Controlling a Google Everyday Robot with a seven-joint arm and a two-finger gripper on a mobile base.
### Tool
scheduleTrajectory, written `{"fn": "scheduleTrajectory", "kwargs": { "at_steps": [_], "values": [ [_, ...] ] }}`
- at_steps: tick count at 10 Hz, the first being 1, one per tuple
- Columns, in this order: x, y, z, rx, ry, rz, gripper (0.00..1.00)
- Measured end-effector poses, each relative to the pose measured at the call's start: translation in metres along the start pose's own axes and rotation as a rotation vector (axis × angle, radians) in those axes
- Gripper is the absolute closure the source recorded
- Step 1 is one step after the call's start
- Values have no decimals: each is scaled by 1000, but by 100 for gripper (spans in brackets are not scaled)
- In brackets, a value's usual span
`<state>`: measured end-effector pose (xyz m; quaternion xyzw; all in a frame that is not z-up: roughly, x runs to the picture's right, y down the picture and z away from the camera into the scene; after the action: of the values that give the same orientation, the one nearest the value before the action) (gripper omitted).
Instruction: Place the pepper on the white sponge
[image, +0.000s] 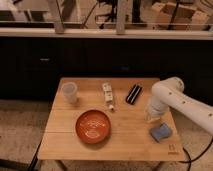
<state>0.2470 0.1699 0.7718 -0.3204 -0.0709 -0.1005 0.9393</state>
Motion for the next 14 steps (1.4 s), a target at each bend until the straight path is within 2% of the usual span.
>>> {"fn": "scheduleTrajectory", "kwargs": {
  "at_steps": [3, 4, 5, 7, 9, 11, 14],
  "values": [
    [24, -4, -9, 17, 53, 47, 96],
    [29, -2, -10, 16, 59, 67, 96],
    [41, 0, -13, 14, 83, 99, 96],
    [50, 3, -14, 0, 103, 134, 96],
    [61, 9, -16, -29, 120, 179, 96],
    [76, 20, -17, -42, 108, 229, 96],
    [90, 38, -18, -33, 3, 256, 96]
  ]
}}
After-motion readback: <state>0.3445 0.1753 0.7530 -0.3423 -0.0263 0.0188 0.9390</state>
